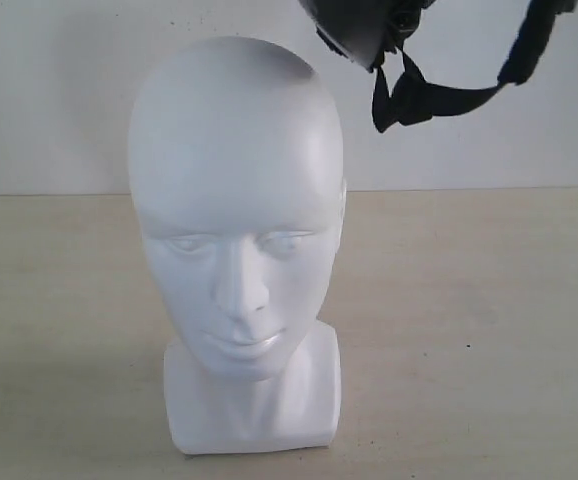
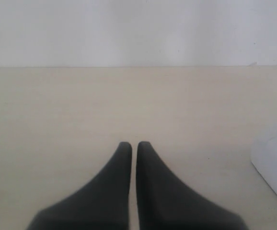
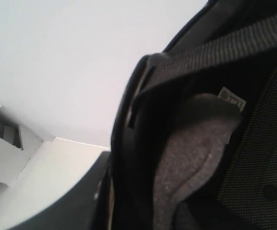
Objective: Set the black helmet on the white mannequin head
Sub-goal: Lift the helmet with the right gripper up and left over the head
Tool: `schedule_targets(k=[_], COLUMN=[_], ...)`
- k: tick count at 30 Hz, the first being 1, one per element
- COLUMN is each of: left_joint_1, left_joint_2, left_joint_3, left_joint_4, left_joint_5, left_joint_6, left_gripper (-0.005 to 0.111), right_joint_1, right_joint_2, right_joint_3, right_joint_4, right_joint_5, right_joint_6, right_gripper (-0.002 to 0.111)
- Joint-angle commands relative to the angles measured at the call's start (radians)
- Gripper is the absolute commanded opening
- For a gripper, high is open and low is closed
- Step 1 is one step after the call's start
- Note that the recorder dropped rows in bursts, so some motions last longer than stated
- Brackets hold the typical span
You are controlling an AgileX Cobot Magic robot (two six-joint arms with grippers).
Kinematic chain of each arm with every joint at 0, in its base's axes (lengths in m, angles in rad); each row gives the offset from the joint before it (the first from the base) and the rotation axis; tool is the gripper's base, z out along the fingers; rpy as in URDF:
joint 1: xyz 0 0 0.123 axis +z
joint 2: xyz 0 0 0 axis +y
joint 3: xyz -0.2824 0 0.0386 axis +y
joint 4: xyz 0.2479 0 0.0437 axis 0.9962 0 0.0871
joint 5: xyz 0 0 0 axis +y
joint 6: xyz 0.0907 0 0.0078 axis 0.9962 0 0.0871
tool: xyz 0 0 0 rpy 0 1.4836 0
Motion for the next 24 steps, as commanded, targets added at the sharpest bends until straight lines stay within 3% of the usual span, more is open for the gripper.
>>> schedule_targets(k=[1,17,24], left_joint_1=[0.003,0.003,0.003], left_joint_2=[-0.003,-0.003,-0.003], left_joint_3=[0.003,0.003,0.003], left_joint_4=[-0.006,-0.006,-0.006], left_joint_5=[0.0,0.0,0.0], left_joint_6=[0.002,0.002,0.002], left_gripper=[0.004,0.004,0.004], right_joint_1=[0.0,0.0,0.112], right_joint_2=[0.038,0.284,0.346], right_joint_3=[-0.101,-0.366,-0.435], right_joint_4=[0.02,-0.077,0.054], right_joint_5=[-0.108,-0.081,-0.011], right_joint_6=[-0.01,-0.125,-0.278], right_gripper=[0.0,0.0,0.0])
